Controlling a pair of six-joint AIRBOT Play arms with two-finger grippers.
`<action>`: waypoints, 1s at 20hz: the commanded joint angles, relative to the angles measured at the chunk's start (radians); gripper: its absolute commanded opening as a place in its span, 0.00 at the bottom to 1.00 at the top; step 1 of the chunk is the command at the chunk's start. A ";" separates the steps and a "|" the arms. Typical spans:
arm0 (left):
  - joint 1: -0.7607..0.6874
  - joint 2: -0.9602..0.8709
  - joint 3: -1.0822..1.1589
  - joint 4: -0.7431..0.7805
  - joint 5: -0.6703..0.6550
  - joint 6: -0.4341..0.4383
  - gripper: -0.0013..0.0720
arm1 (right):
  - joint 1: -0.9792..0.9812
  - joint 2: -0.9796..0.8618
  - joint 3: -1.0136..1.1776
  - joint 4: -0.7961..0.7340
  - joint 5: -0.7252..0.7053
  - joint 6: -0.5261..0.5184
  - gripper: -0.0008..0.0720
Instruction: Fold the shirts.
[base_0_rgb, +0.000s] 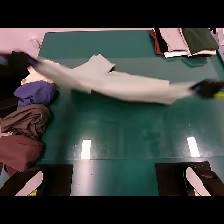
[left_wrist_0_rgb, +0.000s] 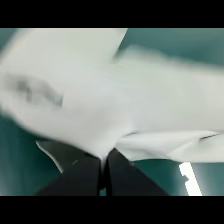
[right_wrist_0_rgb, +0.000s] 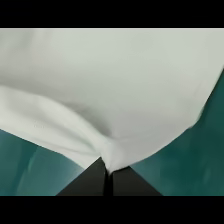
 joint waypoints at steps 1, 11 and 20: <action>0.001 0.086 0.323 0.002 0.005 -0.027 0.05 | -0.072 0.050 0.402 -0.006 -0.005 0.000 0.03; 0.001 0.037 0.544 -0.004 0.019 -0.053 0.05 | -0.226 -0.158 0.904 0.006 0.158 0.074 0.03; -0.108 -0.465 0.138 -0.011 -0.097 -0.014 0.05 | 0.092 -0.553 0.420 -0.277 0.185 0.076 0.03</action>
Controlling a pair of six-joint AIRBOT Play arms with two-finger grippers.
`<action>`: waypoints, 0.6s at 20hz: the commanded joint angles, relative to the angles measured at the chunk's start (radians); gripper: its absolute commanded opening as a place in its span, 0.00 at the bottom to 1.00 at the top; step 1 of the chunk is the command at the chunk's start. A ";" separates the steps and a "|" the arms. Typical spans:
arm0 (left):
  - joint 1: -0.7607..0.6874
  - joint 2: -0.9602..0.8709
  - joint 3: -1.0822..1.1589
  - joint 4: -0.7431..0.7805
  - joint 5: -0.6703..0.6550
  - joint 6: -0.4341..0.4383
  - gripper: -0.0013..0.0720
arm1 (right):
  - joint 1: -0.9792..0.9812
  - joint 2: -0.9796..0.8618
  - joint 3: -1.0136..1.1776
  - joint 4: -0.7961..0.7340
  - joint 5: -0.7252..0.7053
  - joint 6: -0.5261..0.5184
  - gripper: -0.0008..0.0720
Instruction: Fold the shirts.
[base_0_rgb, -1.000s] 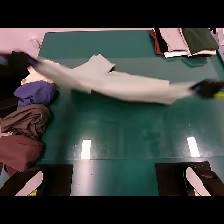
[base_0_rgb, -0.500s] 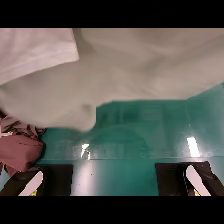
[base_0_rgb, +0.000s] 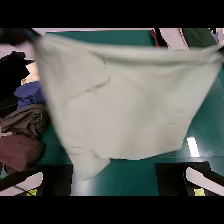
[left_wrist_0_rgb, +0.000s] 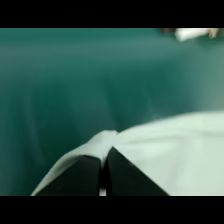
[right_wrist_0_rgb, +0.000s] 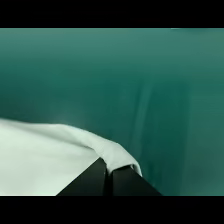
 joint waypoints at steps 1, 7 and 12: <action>-0.050 -0.235 -0.117 0.031 0.005 0.024 0.05 | 0.085 -0.189 -0.146 -0.088 -0.011 0.004 0.03; -0.034 -0.457 -0.072 0.026 0.167 0.009 0.05 | 0.013 -0.485 -0.012 0.172 -0.096 0.002 0.03; 0.045 -0.458 -0.011 0.034 -0.033 0.027 0.05 | -0.060 -0.513 0.079 0.135 0.050 -0.045 0.03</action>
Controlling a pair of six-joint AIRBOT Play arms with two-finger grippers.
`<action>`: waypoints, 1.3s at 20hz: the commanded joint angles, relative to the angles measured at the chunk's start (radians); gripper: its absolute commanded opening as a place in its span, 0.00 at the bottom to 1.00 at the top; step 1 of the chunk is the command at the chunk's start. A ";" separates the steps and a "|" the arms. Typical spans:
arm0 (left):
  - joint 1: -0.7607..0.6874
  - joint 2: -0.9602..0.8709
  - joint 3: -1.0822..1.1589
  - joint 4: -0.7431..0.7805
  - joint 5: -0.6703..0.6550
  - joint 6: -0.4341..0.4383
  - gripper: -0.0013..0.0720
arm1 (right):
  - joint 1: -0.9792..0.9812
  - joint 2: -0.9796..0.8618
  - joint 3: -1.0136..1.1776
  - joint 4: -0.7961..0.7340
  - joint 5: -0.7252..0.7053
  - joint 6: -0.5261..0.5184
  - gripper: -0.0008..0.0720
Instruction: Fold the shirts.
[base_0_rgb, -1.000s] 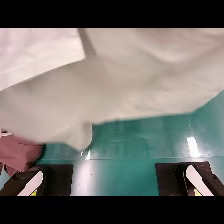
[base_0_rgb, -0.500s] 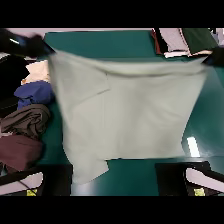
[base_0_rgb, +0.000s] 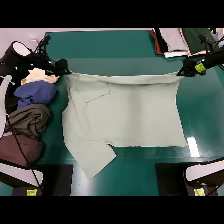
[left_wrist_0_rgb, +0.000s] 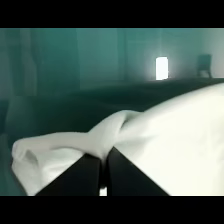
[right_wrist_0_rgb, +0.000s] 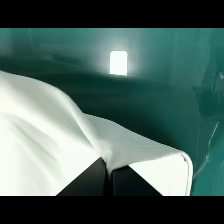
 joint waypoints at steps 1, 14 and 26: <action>0.049 -0.019 0.021 0.011 -0.174 0.013 0.05 | -0.045 0.000 -0.008 -0.069 0.085 -0.030 0.03; -0.031 0.020 -0.191 0.091 -0.212 -0.061 0.76 | -0.009 0.196 -0.416 -0.169 -0.096 -0.027 0.62; -0.034 0.766 -1.131 0.187 -0.159 -0.181 0.76 | 0.068 0.585 -0.704 -0.169 -0.191 -0.028 0.60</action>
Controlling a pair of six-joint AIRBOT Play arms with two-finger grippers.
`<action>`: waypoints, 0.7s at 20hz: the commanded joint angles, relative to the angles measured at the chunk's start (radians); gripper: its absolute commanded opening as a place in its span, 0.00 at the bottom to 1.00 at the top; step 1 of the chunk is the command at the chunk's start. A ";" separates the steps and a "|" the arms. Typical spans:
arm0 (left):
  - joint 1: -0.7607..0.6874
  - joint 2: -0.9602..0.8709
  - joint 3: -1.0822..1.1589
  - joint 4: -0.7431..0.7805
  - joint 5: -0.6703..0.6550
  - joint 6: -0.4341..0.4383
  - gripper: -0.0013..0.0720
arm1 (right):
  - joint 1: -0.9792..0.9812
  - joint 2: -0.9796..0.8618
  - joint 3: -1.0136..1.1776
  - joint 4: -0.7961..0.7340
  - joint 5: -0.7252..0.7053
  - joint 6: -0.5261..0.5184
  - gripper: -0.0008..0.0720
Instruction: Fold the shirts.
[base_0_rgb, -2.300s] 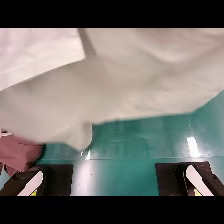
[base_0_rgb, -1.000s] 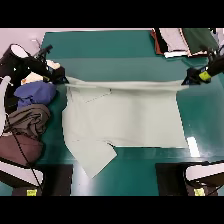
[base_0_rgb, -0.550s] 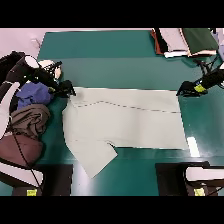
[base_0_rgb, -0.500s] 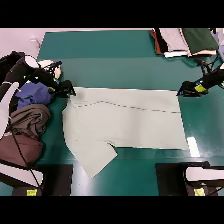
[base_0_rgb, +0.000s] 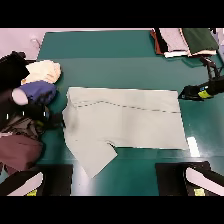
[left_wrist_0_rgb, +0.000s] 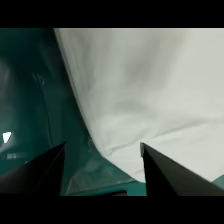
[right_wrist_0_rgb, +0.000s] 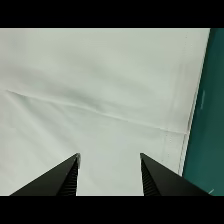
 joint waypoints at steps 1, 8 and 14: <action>0.000 0.163 -0.250 -0.092 0.025 -0.039 0.76 | 0.032 0.069 -0.062 0.000 -0.042 0.001 0.60; 0.000 0.176 -0.355 -0.275 0.136 0.009 0.76 | 0.041 0.080 -0.062 0.000 -0.039 0.003 0.60; 0.000 0.176 -0.355 -0.321 0.179 0.024 0.65 | 0.041 0.080 -0.062 0.001 -0.027 0.004 0.60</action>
